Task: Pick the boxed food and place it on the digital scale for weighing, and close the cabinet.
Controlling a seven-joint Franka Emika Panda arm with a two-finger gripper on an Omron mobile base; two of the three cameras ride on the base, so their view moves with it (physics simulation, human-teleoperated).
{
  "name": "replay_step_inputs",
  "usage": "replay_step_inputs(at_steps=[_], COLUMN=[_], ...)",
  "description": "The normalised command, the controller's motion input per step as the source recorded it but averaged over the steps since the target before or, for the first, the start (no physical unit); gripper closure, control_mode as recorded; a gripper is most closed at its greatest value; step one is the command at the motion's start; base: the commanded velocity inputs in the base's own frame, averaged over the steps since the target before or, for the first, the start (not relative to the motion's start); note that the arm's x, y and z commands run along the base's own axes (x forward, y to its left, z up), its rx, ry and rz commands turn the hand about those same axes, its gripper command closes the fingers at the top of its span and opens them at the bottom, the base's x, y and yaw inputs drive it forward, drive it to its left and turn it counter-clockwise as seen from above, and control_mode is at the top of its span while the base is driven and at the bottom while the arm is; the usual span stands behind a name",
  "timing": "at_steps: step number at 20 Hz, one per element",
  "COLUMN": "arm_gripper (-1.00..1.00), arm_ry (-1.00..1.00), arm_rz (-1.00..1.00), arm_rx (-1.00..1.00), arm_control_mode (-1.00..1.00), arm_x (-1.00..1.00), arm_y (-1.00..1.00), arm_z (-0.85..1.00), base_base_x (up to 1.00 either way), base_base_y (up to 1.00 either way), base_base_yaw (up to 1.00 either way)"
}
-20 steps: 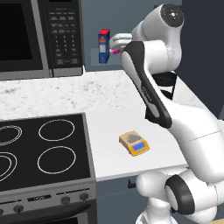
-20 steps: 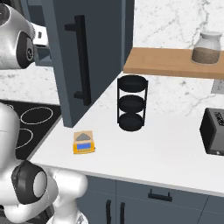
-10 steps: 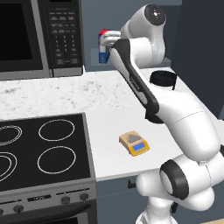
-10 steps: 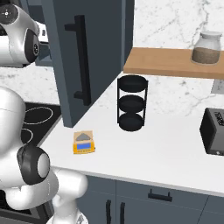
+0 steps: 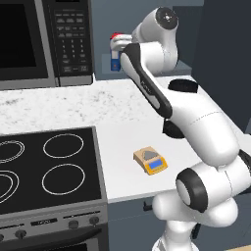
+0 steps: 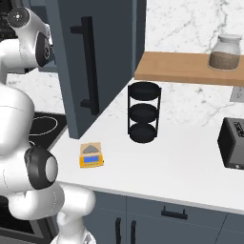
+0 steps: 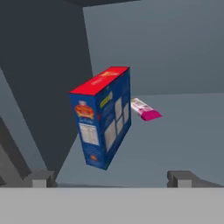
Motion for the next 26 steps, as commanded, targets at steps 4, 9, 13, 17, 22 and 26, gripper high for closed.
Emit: replay_step_inputs(at_steps=[4,9,13,17,22,26], arm_gripper=[-1.00,-1.00,-1.00,-1.00,-1.00,-1.00], arm_ry=[0.00,0.00,0.00,0.00,0.00,0.00], arm_rz=[0.00,0.00,0.00,0.00,0.00,0.00], arm_rx=[0.00,0.00,0.00,0.00,0.00,0.00], arm_control_mode=[-1.00,-1.00,-1.00,-1.00,-1.00,-1.00], arm_x=[0.33,0.32,0.20,0.10,0.02,0.11], arm_y=[0.00,0.00,0.05,0.21,0.32,0.32], arm_z=[-0.02,-0.02,0.00,0.00,0.00,0.00], base_base_x=[0.00,0.00,0.00,0.00,0.00,0.00], base_base_y=[0.00,0.00,0.00,0.00,0.00,0.00], base_base_yaw=[0.00,0.00,0.00,0.00,0.00,0.00])
